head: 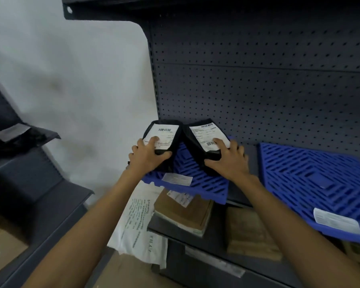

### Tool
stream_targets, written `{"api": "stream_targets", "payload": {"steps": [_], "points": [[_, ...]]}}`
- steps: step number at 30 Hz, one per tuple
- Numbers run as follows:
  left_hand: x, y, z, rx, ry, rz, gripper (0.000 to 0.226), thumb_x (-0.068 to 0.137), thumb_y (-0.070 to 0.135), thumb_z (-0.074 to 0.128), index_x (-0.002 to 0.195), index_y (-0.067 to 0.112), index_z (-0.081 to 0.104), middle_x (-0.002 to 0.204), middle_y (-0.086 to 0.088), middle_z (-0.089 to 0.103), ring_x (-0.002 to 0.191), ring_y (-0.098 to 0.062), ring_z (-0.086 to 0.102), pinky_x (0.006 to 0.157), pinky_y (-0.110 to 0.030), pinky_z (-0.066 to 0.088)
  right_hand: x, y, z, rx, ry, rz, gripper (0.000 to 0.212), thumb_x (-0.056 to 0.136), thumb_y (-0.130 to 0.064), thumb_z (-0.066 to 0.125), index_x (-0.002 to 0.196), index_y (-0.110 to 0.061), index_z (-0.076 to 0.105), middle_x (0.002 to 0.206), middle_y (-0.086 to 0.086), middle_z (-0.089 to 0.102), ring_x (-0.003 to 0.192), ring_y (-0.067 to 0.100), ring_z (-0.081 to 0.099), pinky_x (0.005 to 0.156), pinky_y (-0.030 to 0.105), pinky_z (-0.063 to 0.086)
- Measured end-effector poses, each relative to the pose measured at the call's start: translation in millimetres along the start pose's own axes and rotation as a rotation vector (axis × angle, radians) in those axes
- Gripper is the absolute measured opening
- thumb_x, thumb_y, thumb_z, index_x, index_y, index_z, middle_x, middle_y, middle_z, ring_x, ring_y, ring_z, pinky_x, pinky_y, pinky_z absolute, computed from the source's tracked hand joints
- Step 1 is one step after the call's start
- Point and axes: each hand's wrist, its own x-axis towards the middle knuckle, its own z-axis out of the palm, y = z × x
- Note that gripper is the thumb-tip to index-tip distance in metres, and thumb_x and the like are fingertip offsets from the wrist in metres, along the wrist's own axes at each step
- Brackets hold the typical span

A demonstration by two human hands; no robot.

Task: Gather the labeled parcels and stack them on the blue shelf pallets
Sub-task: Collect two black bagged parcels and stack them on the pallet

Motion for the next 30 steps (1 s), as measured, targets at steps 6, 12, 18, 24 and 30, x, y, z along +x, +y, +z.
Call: {"api": "stream_targets", "payload": {"steps": [6,12,18,24,30], "points": [[-2,7,-11,0.164,-0.017,0.183,0.069,0.086,0.068,0.052,0.14,0.027,0.04,0.163,-0.014,0.005,0.147,-0.042,0.011,0.113,-0.063,0.011,-14,-4,-16,-0.085,-0.116,-0.016,0.089,0.082,-0.078,0.043,0.154,-0.039,0.008,0.163,0.003,-0.004,0.146,0.038,0.008,0.112,0.058,0.021],[-24,61,-11,0.304,-0.102,0.499,0.051,0.089,0.031,0.067,0.136,0.018,0.049,0.136,-0.012,0.051,0.123,-0.035,0.049,0.097,-0.049,0.046,-55,31,-55,-0.136,-0.173,-0.102,0.072,0.093,-0.064,0.041,0.154,-0.033,0.017,0.161,0.002,0.019,0.141,0.034,0.027,0.108,0.052,0.035],[-73,155,4,0.283,-0.096,0.654,0.043,0.088,0.019,0.068,0.129,0.018,0.054,0.123,-0.013,0.057,0.112,-0.036,0.057,0.082,-0.046,0.05,-129,115,-113,-0.385,-0.055,-0.083,0.051,0.1,-0.044,0.045,0.145,-0.019,0.039,0.142,0.009,0.046,0.126,0.033,0.046,0.098,0.047,0.045],[-143,258,33,0.215,-0.158,0.818,0.046,0.092,0.024,0.067,0.135,0.021,0.051,0.13,-0.011,0.058,0.115,-0.033,0.058,0.089,-0.048,0.05,-221,217,-175,-0.387,0.027,0.146,0.041,0.099,-0.038,0.048,0.135,-0.017,0.048,0.129,0.012,0.055,0.116,0.034,0.054,0.086,0.043,0.047],[-241,361,78,0.179,-0.234,0.973,0.045,0.091,0.026,0.066,0.134,0.028,0.053,0.133,-0.003,0.059,0.123,-0.029,0.054,0.092,-0.046,0.046,-328,315,-218,-0.415,0.047,0.326,0.038,0.098,-0.042,0.048,0.128,-0.02,0.053,0.125,0.011,0.059,0.115,0.033,0.056,0.086,0.042,0.048]]}}
